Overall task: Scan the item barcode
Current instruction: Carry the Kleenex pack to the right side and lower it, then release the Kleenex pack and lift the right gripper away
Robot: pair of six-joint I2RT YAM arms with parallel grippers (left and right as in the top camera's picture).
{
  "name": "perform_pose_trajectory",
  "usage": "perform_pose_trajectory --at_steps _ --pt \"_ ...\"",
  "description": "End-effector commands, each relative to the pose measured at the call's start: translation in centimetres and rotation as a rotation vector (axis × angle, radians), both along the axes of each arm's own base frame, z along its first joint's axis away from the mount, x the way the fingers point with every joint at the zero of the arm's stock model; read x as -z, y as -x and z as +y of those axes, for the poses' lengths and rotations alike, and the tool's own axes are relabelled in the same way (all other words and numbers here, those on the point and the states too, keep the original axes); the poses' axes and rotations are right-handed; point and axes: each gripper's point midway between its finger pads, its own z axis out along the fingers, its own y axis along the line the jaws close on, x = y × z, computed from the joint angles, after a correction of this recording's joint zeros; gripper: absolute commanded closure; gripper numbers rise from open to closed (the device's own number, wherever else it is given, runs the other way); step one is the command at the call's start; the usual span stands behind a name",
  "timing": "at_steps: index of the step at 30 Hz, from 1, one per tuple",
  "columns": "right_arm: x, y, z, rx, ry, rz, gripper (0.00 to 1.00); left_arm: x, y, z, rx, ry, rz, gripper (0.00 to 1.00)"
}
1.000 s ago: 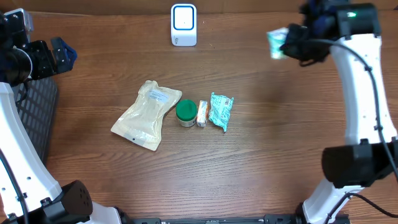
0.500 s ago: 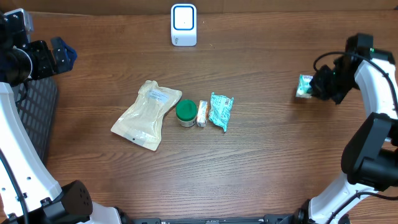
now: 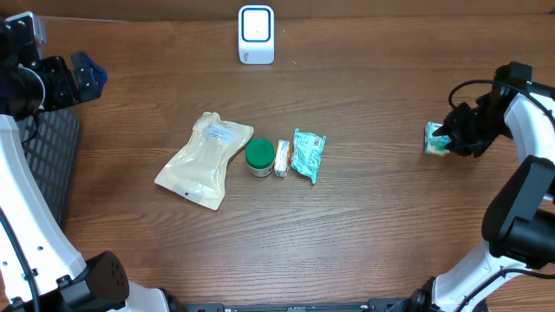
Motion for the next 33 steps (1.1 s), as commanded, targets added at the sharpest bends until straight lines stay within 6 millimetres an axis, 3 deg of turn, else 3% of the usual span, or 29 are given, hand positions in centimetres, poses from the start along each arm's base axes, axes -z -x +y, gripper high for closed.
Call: perform_pose_trajectory --at_steps 1,4,8,11,15,18,20,29,31,33 --pt "-0.4 0.2 0.3 -0.002 -0.008 0.002 0.64 0.0 -0.1 -0.1 0.013 -0.011 0.002 0.0" --pt "-1.2 0.3 1.0 -0.041 -0.046 -0.002 0.65 0.0 -0.1 -0.1 0.013 -0.011 0.001 0.0" --pt "-4.0 -0.3 2.7 -0.14 -0.086 -0.036 0.69 0.0 -0.1 -0.1 0.014 -0.011 0.001 0.0" --pt "-6.4 -1.0 5.1 -0.236 -0.084 -0.062 0.66 0.0 -0.1 -0.1 0.014 -0.011 0.001 0.0" --pt "-7.3 -1.7 9.2 -0.352 -0.08 -0.081 0.6 0.0 -0.1 -0.1 0.013 -0.011 0.002 0.0" --pt "-6.8 -1.8 13.0 -0.444 -0.085 -0.089 0.58 0.0 -0.1 -0.1 0.013 -0.011 0.002 0.0" --pt "-6.2 -1.8 15.5 -0.488 -0.087 -0.09 0.65 0.0 -0.2 -0.1 0.014 -0.011 0.001 0.0" --pt "-2.0 -0.3 25.5 -0.648 -0.067 -0.124 0.68 0.0 -0.2 -0.1 0.014 -0.011 0.001 0.0" --pt "-1.3 0.1 27.2 -0.655 -0.074 -0.131 0.78 0.0 -0.1 -0.1 0.013 -0.011 0.001 0.0" --pt "-0.6 0.7 28.5 -0.66 -0.072 -0.13 0.81 0.0 -0.1 -0.1 0.014 -0.011 0.001 0.0"
